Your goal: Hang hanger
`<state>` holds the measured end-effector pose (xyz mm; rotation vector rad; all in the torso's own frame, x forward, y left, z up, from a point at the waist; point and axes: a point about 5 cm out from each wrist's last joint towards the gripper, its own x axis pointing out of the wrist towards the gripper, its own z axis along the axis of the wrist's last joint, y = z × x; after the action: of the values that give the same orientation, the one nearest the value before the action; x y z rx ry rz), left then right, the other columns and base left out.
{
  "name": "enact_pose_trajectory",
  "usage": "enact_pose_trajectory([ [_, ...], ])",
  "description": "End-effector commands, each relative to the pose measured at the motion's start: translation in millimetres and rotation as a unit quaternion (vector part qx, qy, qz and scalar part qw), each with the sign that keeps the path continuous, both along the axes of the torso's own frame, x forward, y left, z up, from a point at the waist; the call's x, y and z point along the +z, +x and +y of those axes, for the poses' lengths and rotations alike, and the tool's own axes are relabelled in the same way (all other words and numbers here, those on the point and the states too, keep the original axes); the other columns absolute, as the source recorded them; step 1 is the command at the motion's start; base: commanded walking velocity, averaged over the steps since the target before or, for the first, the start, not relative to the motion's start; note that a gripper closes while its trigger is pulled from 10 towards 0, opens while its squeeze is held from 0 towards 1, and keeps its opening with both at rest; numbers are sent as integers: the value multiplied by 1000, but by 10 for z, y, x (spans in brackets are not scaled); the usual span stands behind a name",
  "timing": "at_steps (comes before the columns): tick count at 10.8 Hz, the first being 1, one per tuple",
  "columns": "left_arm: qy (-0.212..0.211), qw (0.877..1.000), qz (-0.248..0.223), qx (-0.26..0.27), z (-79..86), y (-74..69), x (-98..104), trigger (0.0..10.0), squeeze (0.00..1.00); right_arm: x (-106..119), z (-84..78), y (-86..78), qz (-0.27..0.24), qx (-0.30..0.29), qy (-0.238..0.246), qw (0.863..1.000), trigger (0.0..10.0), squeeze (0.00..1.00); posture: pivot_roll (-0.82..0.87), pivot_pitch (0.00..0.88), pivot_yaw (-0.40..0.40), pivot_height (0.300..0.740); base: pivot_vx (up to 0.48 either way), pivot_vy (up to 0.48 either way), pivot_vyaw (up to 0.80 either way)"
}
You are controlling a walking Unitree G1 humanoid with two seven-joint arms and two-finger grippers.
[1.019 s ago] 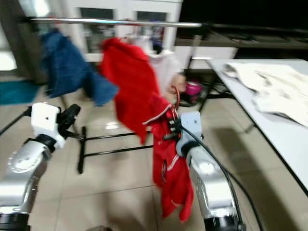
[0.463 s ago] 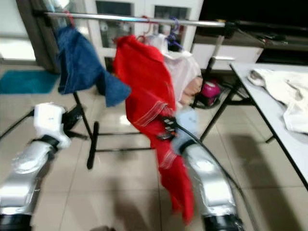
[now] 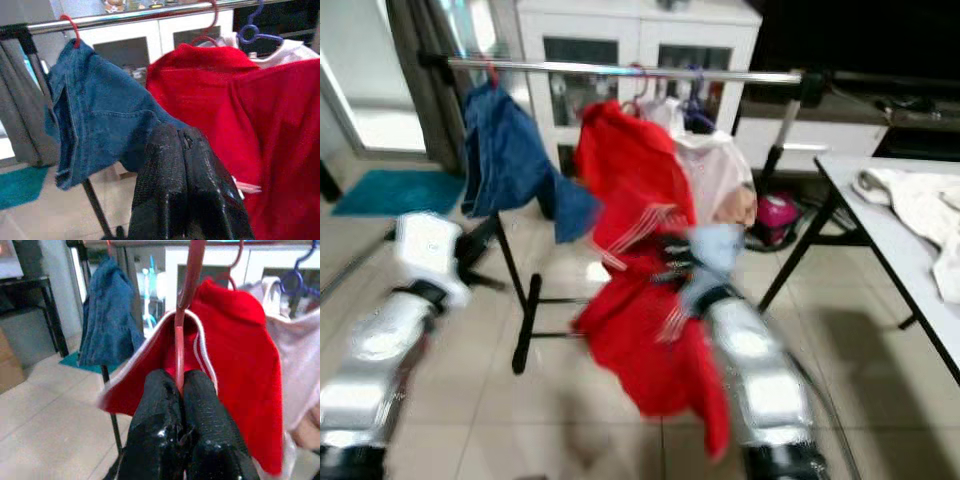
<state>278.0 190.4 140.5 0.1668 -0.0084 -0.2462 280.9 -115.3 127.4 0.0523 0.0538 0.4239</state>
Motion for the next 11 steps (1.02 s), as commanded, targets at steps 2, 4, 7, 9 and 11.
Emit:
enact_pose_trajectory([
  [2,3,1000,-1,-22,-99,13,10,10000,0,113,-117,37,-37,-17,-14,999,10000,0,5,0,-9,740,339,0,0],
  [4,8,1000,0,-27,-94,4,11,10000,0,129,-86,39,-51,-2,-31,998,10000,0,9,0,-8,740,339,0,0],
  [7,12,999,5,-34,-96,-15,-8,10000,0,145,-73,44,-59,-6,-40,997,10000,0,8,0,-3,740,338,0,0],
  [9,14,999,6,-36,-100,-10,-14,10000,0,178,-91,62,-80,-13,-72,994,10000,0,6,0,-3,740,341,0,0],
  [11,17,999,9,-36,-99,-10,-19,10000,0,256,-148,126,-109,-51,-97,988,10000,0,11,0,-9,740,339,0,0],
])
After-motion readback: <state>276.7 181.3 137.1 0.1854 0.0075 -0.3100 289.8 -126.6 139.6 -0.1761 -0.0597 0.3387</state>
